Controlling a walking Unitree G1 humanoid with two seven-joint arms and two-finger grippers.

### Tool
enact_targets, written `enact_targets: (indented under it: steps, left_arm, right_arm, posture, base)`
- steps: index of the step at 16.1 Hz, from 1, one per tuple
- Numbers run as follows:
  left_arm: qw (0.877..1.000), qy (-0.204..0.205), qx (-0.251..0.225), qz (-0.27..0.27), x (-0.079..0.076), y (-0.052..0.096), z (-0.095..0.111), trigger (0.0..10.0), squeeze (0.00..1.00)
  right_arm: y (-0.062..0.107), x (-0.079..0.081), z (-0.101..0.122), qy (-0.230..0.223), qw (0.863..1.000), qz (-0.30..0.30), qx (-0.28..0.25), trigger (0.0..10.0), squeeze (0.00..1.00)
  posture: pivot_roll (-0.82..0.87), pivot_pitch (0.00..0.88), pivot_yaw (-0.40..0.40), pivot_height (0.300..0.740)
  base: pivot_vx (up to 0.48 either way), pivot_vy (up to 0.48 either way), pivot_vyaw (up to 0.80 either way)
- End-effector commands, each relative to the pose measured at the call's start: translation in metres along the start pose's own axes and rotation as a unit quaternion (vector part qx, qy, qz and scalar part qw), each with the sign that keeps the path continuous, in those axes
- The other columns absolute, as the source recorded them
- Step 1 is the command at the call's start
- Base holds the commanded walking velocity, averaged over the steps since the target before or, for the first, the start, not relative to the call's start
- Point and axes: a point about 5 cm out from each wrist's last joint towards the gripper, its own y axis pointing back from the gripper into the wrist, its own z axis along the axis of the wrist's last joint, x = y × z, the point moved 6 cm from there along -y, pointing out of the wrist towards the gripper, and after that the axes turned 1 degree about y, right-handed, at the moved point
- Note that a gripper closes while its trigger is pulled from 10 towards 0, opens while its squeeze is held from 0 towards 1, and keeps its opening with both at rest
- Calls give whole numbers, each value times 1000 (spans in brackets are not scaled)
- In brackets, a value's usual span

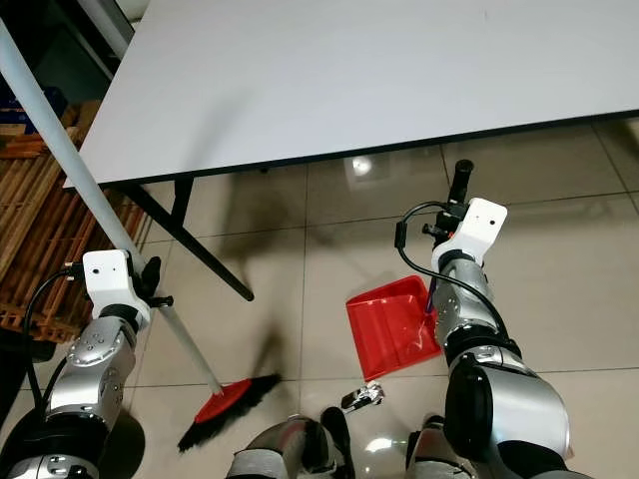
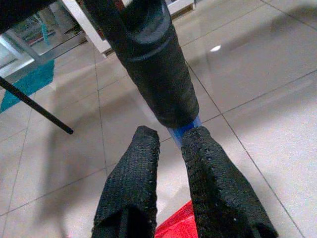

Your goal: Sweep floor

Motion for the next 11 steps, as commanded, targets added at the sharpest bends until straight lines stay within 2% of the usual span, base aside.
enact_targets:
  steps: [1, 11]
  left_arm:
    - [1000, 1, -10, 20, 13, 3, 3, 10000, 0]
    - [1000, 16, 0, 1, -5, 11, -11, 10000, 0]
  right_arm:
    - [1, 5, -7, 4, 1000, 11, 14, 10000, 1000]
    - [1, 4, -4, -3, 1000, 22, 9, 10000, 1000]
  posture:
    - [-34, 195, 231, 740]
    - [-42, 200, 209, 740]
  base:
    - [0, 0, 0]
    - [0, 0, 0]
